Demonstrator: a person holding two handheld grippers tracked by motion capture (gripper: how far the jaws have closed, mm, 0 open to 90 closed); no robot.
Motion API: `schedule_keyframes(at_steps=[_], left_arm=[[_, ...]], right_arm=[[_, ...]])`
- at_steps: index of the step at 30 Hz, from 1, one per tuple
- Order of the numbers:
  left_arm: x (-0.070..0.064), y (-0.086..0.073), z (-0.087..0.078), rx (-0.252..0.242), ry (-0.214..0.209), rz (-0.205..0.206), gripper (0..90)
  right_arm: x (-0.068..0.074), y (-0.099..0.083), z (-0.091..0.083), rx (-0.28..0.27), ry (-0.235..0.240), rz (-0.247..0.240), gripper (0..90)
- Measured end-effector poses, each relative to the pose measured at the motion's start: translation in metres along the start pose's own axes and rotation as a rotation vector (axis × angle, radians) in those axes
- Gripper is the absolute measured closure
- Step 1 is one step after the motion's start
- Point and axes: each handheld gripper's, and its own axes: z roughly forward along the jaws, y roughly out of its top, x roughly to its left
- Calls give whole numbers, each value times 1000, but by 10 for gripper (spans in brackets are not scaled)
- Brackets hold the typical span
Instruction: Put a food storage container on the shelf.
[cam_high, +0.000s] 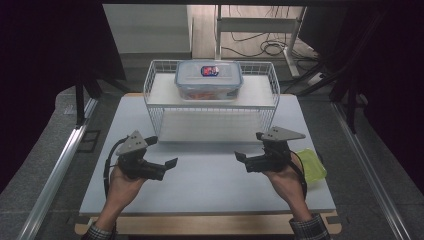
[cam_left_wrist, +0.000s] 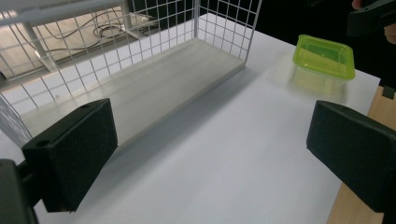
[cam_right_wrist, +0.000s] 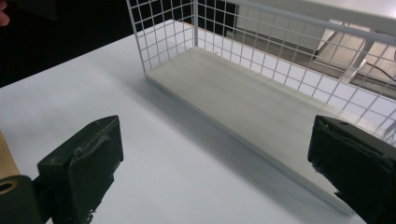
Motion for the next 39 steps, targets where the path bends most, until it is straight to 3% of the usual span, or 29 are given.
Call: schedule_keyframes(at_steps=[8,14,18,24,33,39], left_arm=[[-7,-21,-6,22,6,-5,40],[-15,-38,-7,38,-16,-12,39],[-18,-50,-9,36,-36,-32,39],[-24,-70,-9,71,-33,-21,38],[-25,-94,-8,110,31,16,37],[-23,-104,3,154,2,3,38]], right_arm=[[11,-20,-5,7,-10,-21,37],[21,-34,-8,8,0,-31,35],[27,-41,-9,-3,31,6,35],[33,-52,-10,-5,29,-3,36],[38,-84,-1,76,25,-17,36],[34,-98,6,124,29,5,37]])
